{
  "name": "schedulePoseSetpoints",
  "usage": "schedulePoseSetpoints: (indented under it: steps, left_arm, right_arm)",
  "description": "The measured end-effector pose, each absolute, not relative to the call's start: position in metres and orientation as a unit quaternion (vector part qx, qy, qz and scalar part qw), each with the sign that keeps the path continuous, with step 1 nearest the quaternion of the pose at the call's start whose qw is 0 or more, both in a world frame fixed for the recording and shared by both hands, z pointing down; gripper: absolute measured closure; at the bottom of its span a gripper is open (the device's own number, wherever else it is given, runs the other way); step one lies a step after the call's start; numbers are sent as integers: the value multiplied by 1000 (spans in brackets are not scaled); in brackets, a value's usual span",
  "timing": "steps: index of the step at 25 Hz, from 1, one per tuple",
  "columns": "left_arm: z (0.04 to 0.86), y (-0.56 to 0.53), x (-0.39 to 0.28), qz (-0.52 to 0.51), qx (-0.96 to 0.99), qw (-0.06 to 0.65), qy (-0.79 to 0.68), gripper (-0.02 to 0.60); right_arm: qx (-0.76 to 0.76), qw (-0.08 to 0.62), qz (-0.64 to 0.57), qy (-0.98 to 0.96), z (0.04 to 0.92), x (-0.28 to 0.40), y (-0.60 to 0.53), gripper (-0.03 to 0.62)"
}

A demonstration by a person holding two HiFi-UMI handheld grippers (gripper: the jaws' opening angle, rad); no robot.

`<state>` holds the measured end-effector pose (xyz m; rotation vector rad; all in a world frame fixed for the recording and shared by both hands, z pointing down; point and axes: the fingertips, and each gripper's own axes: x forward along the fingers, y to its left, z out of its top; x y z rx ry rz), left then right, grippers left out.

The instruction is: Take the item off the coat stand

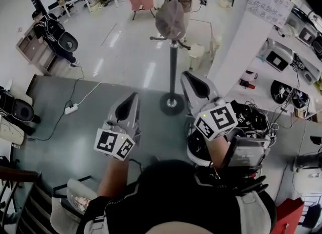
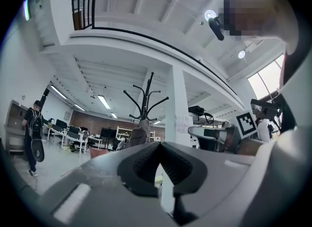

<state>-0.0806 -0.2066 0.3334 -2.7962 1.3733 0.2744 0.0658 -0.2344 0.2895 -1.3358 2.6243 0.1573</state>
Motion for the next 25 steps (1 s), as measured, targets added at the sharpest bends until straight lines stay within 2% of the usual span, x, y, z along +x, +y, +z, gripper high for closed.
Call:
schedulePoseSetpoints:
  steps: [2, 8, 25]
  left_arm:
    - [335, -212, -87, 89, -895, 5, 437, 568]
    - [337, -228, -116, 95, -897, 2, 431, 568]
    - [356, -258, -154, 96, -912, -19, 399, 568]
  right_arm:
    - [-453, 95, 53, 885, 289, 61, -241, 520]
    - [-461, 89, 55, 881, 292, 34, -256, 486]
    - [-495, 65, 53, 865, 303, 0, -289, 441]
